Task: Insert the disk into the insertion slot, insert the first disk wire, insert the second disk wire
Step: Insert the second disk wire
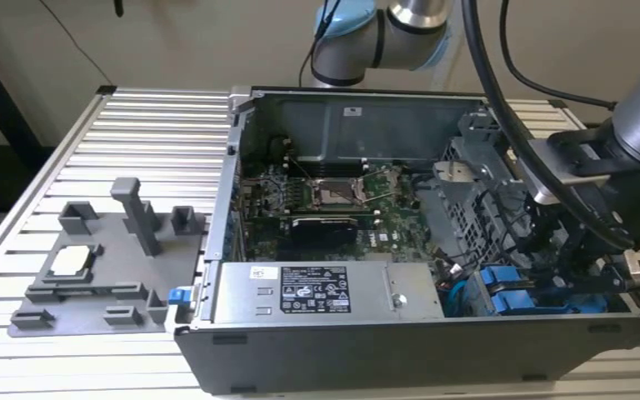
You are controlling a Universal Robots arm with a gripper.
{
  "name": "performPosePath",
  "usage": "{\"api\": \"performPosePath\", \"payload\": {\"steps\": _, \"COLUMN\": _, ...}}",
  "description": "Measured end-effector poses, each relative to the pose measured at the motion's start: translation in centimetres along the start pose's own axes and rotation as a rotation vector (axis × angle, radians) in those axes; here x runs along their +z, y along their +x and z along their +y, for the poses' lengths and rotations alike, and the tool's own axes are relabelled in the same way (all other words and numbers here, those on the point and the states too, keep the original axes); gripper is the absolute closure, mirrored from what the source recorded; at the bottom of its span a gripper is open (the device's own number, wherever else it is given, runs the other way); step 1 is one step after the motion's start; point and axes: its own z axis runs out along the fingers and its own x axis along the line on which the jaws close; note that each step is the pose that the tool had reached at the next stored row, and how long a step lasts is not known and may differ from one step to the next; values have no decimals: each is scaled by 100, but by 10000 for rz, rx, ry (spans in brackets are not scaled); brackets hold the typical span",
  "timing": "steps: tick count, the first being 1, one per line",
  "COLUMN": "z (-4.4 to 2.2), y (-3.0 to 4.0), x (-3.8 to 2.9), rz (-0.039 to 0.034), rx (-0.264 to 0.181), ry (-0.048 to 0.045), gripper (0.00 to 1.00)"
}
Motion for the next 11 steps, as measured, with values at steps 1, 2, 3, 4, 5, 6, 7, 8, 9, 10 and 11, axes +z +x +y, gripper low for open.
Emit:
{"api": "performPosePath", "payload": {"steps": 1, "z": 0, "y": 0, "x": -2, "rz": -1, "rx": 1, "ry": -8, "gripper": 52}}
{"api": "performPosePath", "payload": {"steps": 2, "z": 0, "y": 0, "x": -4, "rz": 0, "rx": 2, "ry": -17, "gripper": 52}}
{"api": "performPosePath", "payload": {"steps": 3, "z": 0, "y": 0, "x": -9, "rz": 1, "rx": 3, "ry": -27, "gripper": 52}}
{"api": "performPosePath", "payload": {"steps": 4, "z": -1, "y": -2, "x": -17, "rz": 1, "rx": 4, "ry": -39, "gripper": 52}}
{"api": "performPosePath", "payload": {"steps": 5, "z": -2, "y": -4, "x": -33, "rz": 1, "rx": 6, "ry": -54, "gripper": 52}}
{"api": "performPosePath", "payload": {"steps": 6, "z": -3, "y": -6, "x": -59, "rz": -1, "rx": 9, "ry": -69, "gripper": 52}}
{"api": "performPosePath", "payload": {"steps": 7, "z": -5, "y": -10, "x": -95, "rz": -1, "rx": 15, "ry": -80, "gripper": 52}}
{"api": "performPosePath", "payload": {"steps": 8, "z": -7, "y": -14, "x": -135, "rz": -3, "rx": 21, "ry": -89, "gripper": 52}}
{"api": "performPosePath", "payload": {"steps": 9, "z": -10, "y": -18, "x": -177, "rz": -1, "rx": 27, "ry": -95, "gripper": 52}}
{"api": "performPosePath", "payload": {"steps": 10, "z": -12, "y": -23, "x": -221, "rz": -2, "rx": 33, "ry": -99, "gripper": 52}}
{"api": "performPosePath", "payload": {"steps": 11, "z": -15, "y": -27, "x": -265, "rz": -3, "rx": 39, "ry": -103, "gripper": 52}}
